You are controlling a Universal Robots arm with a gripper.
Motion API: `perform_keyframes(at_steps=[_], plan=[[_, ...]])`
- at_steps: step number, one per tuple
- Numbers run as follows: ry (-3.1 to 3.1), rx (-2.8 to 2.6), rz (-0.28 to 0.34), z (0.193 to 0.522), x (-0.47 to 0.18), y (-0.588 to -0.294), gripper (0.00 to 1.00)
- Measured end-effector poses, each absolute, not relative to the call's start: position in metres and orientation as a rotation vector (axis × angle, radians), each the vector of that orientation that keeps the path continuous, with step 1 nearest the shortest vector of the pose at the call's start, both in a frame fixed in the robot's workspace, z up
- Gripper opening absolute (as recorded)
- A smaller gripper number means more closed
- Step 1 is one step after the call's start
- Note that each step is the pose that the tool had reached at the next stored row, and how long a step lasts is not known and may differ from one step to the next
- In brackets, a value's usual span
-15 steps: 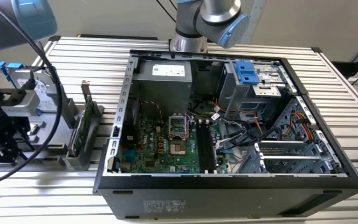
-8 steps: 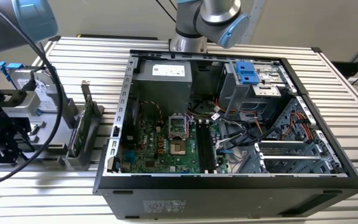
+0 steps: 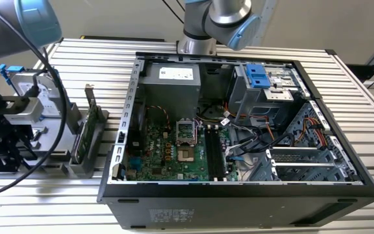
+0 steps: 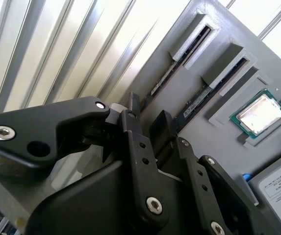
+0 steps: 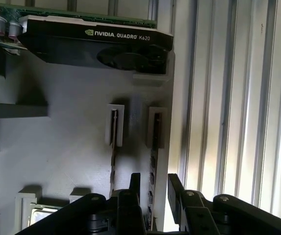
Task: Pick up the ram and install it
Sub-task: 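Pick up the ram and move it above insertion slot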
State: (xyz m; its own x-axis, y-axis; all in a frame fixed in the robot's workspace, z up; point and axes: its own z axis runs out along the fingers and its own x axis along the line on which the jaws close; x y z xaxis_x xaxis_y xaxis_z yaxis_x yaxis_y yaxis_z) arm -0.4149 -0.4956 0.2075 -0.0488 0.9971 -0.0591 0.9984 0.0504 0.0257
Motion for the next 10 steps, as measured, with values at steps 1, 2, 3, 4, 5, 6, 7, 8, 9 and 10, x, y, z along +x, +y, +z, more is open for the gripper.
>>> perform_keyframes(at_steps=[1,2,3,4,5,6,7,8,9,10], plan=[[2.232,2.123,-0.034,0.2071,-0.4149,-0.4956,1.00],[2.232,2.123,-0.034,0.2066,-0.4149,-0.4956,1.00],[2.232,2.123,-0.034,0.2062,-0.4149,-0.4956,1.00],[2.232,2.123,-0.035,0.2059,-0.4149,-0.4956,1.00],[2.232,2.123,-0.034,0.2053,-0.4149,-0.4956,1.00],[2.232,2.123,-0.034,0.2049,-0.4149,-0.4957,1.00],[2.232,2.123,-0.035,0.2045,-0.4149,-0.4957,1.00],[2.232,2.123,-0.035,0.2041,-0.4149,-0.4957,1.00],[2.232,2.123,-0.035,0.2037,-0.4149,-0.4957,1.00],[2.232,2.123,-0.035,0.2032,-0.4149,-0.4957,1.00]])
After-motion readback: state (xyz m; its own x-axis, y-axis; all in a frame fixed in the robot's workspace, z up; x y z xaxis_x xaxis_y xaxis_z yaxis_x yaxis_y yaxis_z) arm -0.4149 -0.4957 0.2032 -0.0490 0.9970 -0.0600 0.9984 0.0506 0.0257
